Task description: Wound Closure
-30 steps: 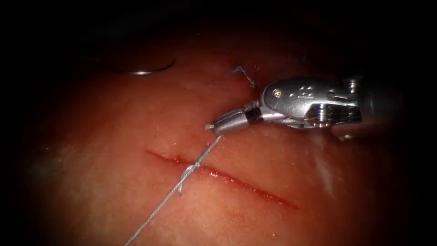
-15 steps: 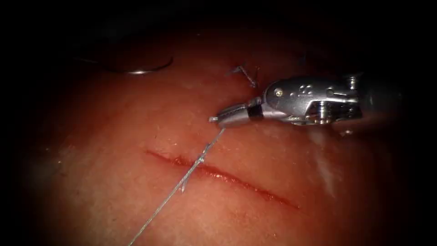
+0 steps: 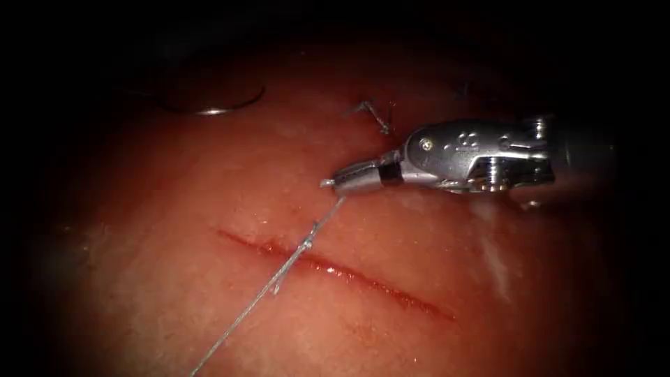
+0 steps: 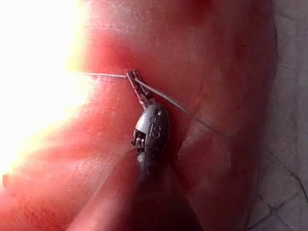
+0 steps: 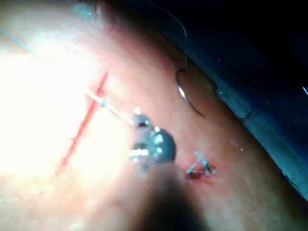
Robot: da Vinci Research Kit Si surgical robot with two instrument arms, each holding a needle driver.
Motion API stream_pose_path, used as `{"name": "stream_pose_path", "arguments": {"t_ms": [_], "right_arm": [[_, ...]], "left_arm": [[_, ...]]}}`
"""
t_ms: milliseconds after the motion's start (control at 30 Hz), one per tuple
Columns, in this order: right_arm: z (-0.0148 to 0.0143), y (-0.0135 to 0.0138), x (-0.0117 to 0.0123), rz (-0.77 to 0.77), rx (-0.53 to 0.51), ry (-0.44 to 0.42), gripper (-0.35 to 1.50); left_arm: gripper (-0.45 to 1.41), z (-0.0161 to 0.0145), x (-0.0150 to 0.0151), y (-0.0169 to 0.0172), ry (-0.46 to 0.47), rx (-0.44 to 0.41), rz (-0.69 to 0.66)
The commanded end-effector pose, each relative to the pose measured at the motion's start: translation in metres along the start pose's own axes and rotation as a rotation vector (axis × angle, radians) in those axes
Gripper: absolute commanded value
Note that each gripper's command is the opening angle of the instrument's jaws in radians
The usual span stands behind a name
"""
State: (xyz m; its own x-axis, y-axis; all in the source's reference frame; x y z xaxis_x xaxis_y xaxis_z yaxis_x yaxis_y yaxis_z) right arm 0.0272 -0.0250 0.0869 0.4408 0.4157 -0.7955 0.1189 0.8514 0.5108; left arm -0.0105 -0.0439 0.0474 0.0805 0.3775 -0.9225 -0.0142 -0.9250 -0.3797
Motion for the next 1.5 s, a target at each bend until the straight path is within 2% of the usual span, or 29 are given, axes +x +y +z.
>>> {"name": "stream_pose_path", "arguments": {"t_ms": [33,300,500,600,633,667,700,733,800,867,900,1167,1233,1367,1500], "right_arm": [[0.0006,0.0003,0.0002,-0.001,0.0,0.002,-0.35],[0.001,-0.0005,0.0005,0.002,0.021,0.021,-0.35],[0.001,-0.0012,0.0016,0.022,0.028,0.109,-0.35],[0.001,-0.0014,0.0021,0.017,0.009,0.117,-0.35],[0.001,-0.0014,0.0022,0.021,-0.011,0.122,-0.2],[0.001,-0.0015,0.0023,0.03,-0.037,0.138,0.67],[0.0009,-0.0015,0.0023,0.042,-0.057,0.149,0.87],[0.0009,-0.0015,0.0023,0.042,-0.057,0.149,0.87],[0.0004,-0.0015,0.0025,0.08,-0.121,0.169,1.14],[0.0002,-0.0015,0.0025,0.088,-0.134,0.174,1.19],[-0.0003,-0.0014,0.0025,0.106,-0.164,0.184,1.31],[-0.0029,-0.0014,0.0023,0.152,-0.231,0.175,1.31],[-0.0036,-0.0014,0.0023,0.165,-0.253,0.177,1.31],[-0.0052,-0.0019,0.0026,0.204,-0.318,0.202,1.33],[-0.0057,-0.0023,0.0032,0.225,-0.352,0.22,1.33]], "left_arm": [[-0.45,0.0001,-0.0008,0.0006,0.003,0.004,-0.001],[-0.45,0.0002,0.0,0.0007,0.003,0.012,-0.005],[-0.45,0.0016,0.0015,-0.0009,-0.007,0.012,-0.021],[-0.45,0.0026,0.0024,-0.002,0.0,0.009,-0.016],[-0.45,0.0028,0.0026,-0.0023,0.002,0.008,-0.014],[-0.45,0.0034,0.0033,-0.0032,0.004,0.012,-0.013],[-0.45,0.0036,0.0036,-0.0036,0.009,0.012,-0.005],[-0.45,0.0036,0.0036,-0.0036,0.009,0.012,-0.005],[-0.45,0.0046,0.0047,-0.0056,0.013,0.021,0.0],[-0.45,0.005,0.0049,-0.0061,0.015,0.022,0.002],[-0.45,0.0058,0.0053,-0.0074,0.018,0.023,0.004],[-0.45,0.0081,0.0069,-0.0119,0.03,0.027,0.016],[-0.45,0.0087,0.0079,-0.0132,0.036,0.03,0.026],[-0.45,0.0099,0.0118,-0.0175,0.056,0.05,0.063],[-0.45,0.0106,0.0134,-0.0199,0.063,0.062,0.075]]}}
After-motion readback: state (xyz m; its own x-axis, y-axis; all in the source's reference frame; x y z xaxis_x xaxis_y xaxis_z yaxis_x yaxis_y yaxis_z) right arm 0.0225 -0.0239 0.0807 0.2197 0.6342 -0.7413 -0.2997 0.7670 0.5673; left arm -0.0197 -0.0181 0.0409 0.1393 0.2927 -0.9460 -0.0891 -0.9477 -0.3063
